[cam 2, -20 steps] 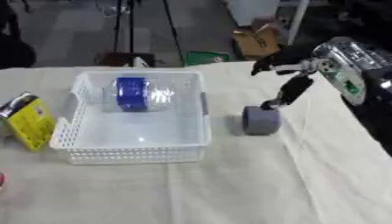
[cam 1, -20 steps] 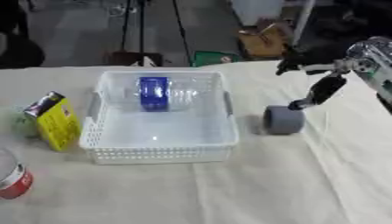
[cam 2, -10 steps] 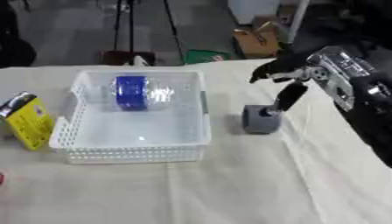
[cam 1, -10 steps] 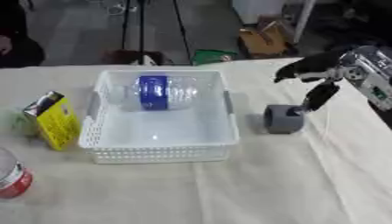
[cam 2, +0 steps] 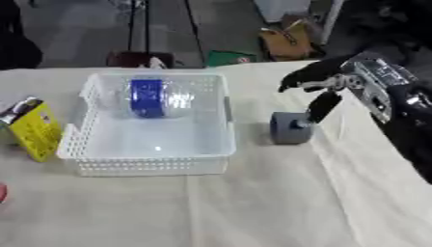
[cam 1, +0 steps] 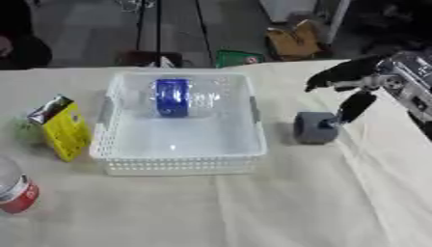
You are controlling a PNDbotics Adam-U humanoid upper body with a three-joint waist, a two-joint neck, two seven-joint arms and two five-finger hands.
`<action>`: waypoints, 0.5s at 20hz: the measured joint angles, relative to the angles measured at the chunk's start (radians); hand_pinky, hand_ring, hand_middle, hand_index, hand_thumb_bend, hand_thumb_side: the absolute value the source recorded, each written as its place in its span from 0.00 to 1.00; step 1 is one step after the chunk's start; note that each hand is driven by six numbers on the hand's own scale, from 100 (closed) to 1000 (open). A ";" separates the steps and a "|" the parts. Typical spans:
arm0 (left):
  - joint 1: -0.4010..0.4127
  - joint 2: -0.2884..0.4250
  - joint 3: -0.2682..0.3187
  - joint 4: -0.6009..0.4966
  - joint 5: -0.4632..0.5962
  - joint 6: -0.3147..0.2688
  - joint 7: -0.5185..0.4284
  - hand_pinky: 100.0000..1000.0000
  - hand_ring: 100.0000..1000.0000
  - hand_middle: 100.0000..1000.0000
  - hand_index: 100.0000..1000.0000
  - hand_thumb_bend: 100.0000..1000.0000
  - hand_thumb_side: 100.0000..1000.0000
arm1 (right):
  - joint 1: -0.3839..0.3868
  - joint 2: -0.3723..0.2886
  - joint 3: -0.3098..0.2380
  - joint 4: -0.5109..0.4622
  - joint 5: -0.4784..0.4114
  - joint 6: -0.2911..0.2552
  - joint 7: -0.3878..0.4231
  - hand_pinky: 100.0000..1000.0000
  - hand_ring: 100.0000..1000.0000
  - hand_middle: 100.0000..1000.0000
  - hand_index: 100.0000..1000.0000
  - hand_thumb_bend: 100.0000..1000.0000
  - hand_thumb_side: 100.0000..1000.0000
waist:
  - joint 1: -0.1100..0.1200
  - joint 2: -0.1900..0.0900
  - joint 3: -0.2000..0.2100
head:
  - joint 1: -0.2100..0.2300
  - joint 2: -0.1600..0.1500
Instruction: Pick up objects on the table and place them in the box.
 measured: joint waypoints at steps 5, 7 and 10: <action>0.000 0.000 0.000 0.000 0.000 0.000 0.000 0.74 0.67 0.71 0.70 0.00 0.49 | 0.000 0.002 0.000 0.015 0.020 -0.003 -0.003 1.00 1.00 1.00 1.00 0.52 0.63 | 0.000 0.002 0.000 | -0.001 -0.001; -0.001 0.000 0.000 0.000 0.000 0.000 0.000 0.74 0.67 0.71 0.70 0.00 0.49 | 0.000 0.010 0.000 0.025 0.031 -0.003 -0.003 1.00 1.00 1.00 1.00 0.52 0.63 | 0.000 0.005 0.002 | -0.002 -0.001; -0.003 0.000 0.000 0.000 0.000 0.000 -0.001 0.74 0.67 0.71 0.70 0.00 0.49 | -0.001 0.018 0.001 0.042 0.049 -0.004 -0.004 1.00 1.00 1.00 1.00 0.52 0.64 | 0.000 0.006 0.006 | -0.003 -0.003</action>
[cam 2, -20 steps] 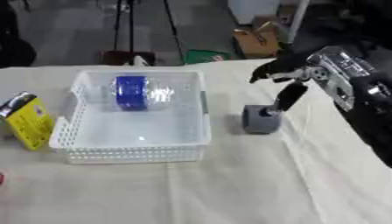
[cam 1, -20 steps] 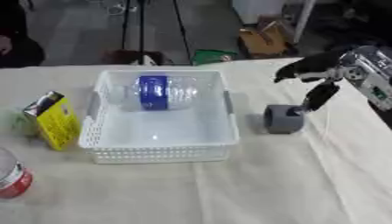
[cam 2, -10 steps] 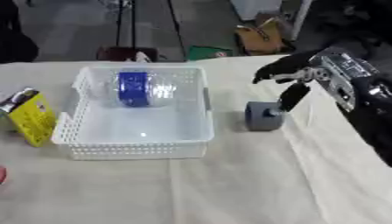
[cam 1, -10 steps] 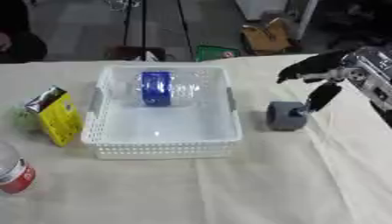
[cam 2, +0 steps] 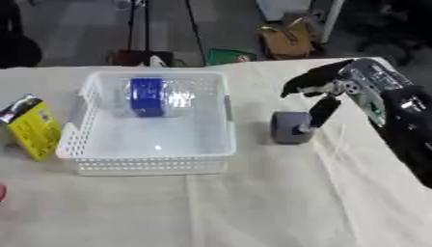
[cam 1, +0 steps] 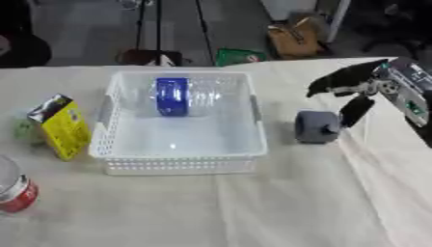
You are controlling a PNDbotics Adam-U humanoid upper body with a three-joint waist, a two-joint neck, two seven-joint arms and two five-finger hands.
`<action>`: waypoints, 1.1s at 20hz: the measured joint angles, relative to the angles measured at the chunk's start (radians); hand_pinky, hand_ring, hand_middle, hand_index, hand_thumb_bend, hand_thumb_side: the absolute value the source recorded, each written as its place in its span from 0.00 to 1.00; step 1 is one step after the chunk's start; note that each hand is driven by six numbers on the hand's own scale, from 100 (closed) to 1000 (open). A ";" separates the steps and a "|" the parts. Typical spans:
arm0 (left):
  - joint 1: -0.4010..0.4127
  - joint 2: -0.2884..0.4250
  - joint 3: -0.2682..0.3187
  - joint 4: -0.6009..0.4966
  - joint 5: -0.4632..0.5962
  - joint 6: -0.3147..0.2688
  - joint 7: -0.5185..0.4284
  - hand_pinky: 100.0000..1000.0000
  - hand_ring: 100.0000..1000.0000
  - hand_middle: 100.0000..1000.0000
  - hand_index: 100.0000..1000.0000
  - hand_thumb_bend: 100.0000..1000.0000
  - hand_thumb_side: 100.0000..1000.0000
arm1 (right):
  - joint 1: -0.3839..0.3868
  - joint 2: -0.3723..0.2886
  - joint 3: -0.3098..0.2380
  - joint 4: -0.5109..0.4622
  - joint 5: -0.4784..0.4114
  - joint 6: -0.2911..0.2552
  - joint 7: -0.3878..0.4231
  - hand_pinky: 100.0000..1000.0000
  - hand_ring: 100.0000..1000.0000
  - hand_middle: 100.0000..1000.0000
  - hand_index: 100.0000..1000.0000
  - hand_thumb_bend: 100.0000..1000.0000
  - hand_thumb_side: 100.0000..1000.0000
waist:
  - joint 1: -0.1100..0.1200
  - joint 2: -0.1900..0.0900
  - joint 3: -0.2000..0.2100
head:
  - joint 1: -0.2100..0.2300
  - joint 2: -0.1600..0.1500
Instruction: Pick up objects on the table and place them in the box.
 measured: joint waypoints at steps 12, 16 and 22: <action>-0.004 0.000 0.000 0.000 0.000 -0.002 -0.003 0.74 0.67 0.71 0.70 0.00 0.49 | 0.000 0.030 0.009 0.064 0.057 -0.014 -0.014 1.00 1.00 1.00 1.00 0.51 0.66 | 0.000 0.010 0.010 | -0.005 -0.013; -0.005 0.000 0.000 0.000 0.000 -0.003 -0.004 0.74 0.67 0.71 0.70 0.00 0.49 | 0.000 0.037 0.010 0.082 0.069 -0.018 -0.018 1.00 1.00 1.00 1.00 0.52 0.63 | 0.000 0.011 0.013 | -0.005 -0.016; -0.006 0.000 0.000 0.000 0.000 -0.003 -0.004 0.74 0.67 0.71 0.70 0.00 0.49 | 0.000 0.044 0.010 0.107 0.086 -0.010 -0.010 1.00 1.00 0.99 1.00 0.52 0.61 | -0.001 0.011 0.013 | -0.005 -0.017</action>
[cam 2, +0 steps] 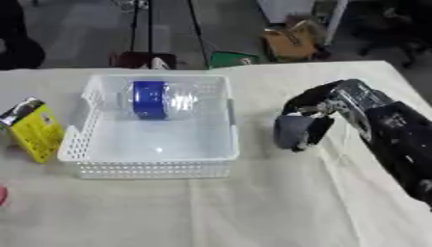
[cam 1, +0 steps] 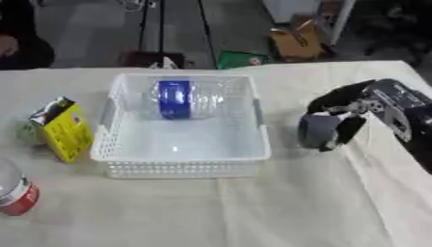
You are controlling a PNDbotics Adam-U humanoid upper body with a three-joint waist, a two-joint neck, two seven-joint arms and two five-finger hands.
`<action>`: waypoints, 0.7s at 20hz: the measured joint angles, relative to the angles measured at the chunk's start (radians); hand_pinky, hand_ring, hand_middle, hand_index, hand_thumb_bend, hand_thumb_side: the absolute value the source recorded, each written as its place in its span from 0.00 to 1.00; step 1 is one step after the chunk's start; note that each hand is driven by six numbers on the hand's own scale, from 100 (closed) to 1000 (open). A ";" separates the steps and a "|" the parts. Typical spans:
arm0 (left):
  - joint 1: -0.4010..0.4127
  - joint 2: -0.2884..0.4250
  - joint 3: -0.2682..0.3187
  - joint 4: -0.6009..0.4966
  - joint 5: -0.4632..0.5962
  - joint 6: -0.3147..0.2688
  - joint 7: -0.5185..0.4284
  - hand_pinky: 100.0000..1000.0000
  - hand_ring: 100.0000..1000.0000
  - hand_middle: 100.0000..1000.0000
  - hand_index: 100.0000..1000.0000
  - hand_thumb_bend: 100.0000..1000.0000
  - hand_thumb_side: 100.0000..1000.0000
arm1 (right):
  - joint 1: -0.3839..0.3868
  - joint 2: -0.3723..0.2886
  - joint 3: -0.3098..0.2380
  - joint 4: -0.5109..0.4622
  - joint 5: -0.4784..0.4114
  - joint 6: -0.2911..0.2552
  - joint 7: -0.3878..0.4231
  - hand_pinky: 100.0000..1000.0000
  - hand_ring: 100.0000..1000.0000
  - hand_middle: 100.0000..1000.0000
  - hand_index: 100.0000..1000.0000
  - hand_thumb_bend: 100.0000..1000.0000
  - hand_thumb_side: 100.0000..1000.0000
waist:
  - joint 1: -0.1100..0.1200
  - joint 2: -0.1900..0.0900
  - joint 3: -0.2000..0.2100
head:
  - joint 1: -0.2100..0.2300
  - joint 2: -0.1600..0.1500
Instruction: Pick up objects on the table and place them in the box.
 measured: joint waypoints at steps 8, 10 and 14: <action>0.000 0.000 0.000 0.000 0.000 0.000 0.000 0.74 0.67 0.71 0.70 0.00 0.49 | 0.000 0.009 0.000 0.021 0.015 -0.005 -0.005 1.00 1.00 0.87 1.00 0.45 0.65 | -0.002 0.000 0.000 | 0.000 -0.006; 0.000 0.000 0.000 0.000 0.000 0.000 -0.001 0.74 0.67 0.71 0.70 0.00 0.49 | 0.000 0.009 0.000 0.021 0.014 -0.015 -0.015 1.00 1.00 0.86 1.00 0.44 0.66 | -0.002 0.000 -0.001 | 0.000 -0.007; 0.000 0.000 0.000 0.000 0.000 0.002 -0.003 0.74 0.67 0.71 0.70 0.00 0.49 | 0.000 0.009 0.000 0.020 0.013 -0.036 -0.036 1.00 1.00 0.80 0.93 0.40 0.66 | -0.002 0.000 -0.002 | 0.000 -0.007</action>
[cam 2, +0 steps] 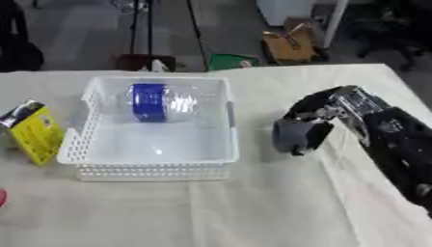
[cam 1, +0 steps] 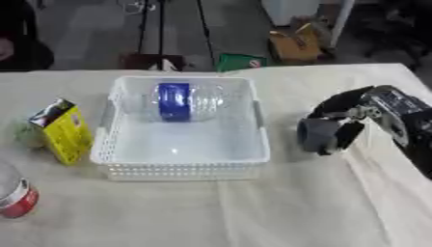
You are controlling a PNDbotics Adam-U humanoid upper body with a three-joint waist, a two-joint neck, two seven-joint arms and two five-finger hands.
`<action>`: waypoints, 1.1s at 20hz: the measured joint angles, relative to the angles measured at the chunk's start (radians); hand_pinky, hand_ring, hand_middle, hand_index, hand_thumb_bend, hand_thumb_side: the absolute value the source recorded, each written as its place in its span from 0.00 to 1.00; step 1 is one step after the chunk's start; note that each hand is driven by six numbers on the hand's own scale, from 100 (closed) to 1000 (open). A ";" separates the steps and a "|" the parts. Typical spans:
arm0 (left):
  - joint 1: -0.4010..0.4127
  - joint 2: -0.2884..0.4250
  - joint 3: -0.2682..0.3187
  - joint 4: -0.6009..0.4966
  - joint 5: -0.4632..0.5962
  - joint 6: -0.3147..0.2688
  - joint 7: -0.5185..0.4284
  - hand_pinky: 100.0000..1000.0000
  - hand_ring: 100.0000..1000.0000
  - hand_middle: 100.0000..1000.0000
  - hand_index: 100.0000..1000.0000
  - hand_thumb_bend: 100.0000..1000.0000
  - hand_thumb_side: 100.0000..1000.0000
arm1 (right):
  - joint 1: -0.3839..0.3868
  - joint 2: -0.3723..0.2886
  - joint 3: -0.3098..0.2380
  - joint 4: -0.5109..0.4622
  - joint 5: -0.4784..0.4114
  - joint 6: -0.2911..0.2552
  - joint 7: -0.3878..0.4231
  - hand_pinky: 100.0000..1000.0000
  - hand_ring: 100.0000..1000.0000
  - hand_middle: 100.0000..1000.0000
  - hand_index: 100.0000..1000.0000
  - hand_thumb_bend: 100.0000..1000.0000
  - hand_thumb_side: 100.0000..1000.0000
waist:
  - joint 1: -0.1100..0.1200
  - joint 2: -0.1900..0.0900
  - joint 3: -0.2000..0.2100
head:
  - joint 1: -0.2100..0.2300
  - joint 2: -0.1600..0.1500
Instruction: Pick up objects on the table and place them in the box.
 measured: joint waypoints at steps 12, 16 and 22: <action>0.000 0.000 0.000 0.000 0.000 0.001 -0.005 0.74 0.67 0.71 0.70 0.00 0.49 | 0.001 0.007 0.000 0.001 0.021 -0.072 -0.072 0.97 0.95 0.60 0.75 0.16 0.72 | 0.002 0.001 0.000 | -0.001 0.000; 0.000 0.000 0.000 0.000 0.000 0.000 -0.009 0.74 0.67 0.71 0.70 0.00 0.49 | 0.001 0.007 -0.001 0.004 0.027 -0.089 -0.089 0.97 0.92 0.54 0.68 0.04 0.75 | 0.002 0.001 0.000 | -0.001 0.000; 0.000 0.000 0.000 0.000 0.000 0.001 -0.010 0.74 0.67 0.71 0.70 0.00 0.49 | 0.001 0.007 -0.002 0.003 0.027 -0.113 -0.113 0.95 0.86 0.46 0.59 0.00 0.76 | 0.002 0.001 -0.005 | -0.001 0.000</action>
